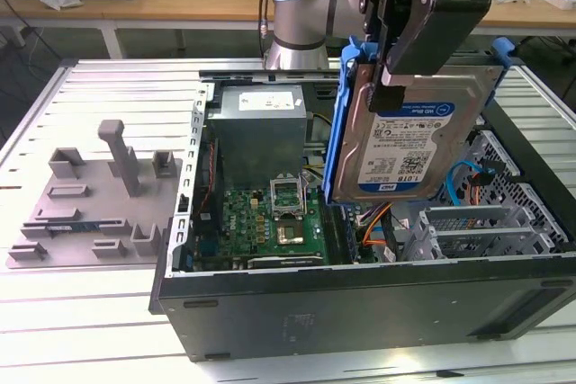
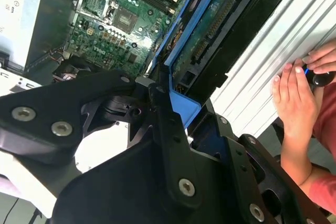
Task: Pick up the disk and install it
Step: 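Insert the disk into the insertion slot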
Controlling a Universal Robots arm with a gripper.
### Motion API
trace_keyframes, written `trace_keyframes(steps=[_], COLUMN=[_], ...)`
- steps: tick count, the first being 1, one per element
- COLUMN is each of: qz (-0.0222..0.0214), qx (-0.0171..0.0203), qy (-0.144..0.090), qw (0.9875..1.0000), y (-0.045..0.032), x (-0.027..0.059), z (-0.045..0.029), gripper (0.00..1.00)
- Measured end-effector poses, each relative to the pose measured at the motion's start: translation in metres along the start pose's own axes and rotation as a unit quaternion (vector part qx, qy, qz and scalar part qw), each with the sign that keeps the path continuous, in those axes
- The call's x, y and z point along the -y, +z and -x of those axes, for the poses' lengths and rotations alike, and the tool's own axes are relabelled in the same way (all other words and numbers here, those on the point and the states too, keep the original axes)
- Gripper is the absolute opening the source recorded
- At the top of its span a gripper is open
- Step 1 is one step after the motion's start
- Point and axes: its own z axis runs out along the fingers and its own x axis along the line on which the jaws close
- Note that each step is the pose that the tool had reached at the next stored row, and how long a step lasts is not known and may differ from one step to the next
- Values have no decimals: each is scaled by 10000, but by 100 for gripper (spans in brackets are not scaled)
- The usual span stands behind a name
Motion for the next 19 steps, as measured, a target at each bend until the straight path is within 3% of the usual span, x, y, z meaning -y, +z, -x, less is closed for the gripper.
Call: trace_keyframes(steps=[1, 3, 16, 19], qz=[1, 1, 3, 4], qx=[43, 77, 150, 167], qy=[2, 3, 4, 7], qw=[10000, 10000, 9999, 9999], y=[1, 2, 13, 21], x=[14, 62, 383, 500], z=[-4, -20, -108, -107], gripper=[37, 37, 37, 37])
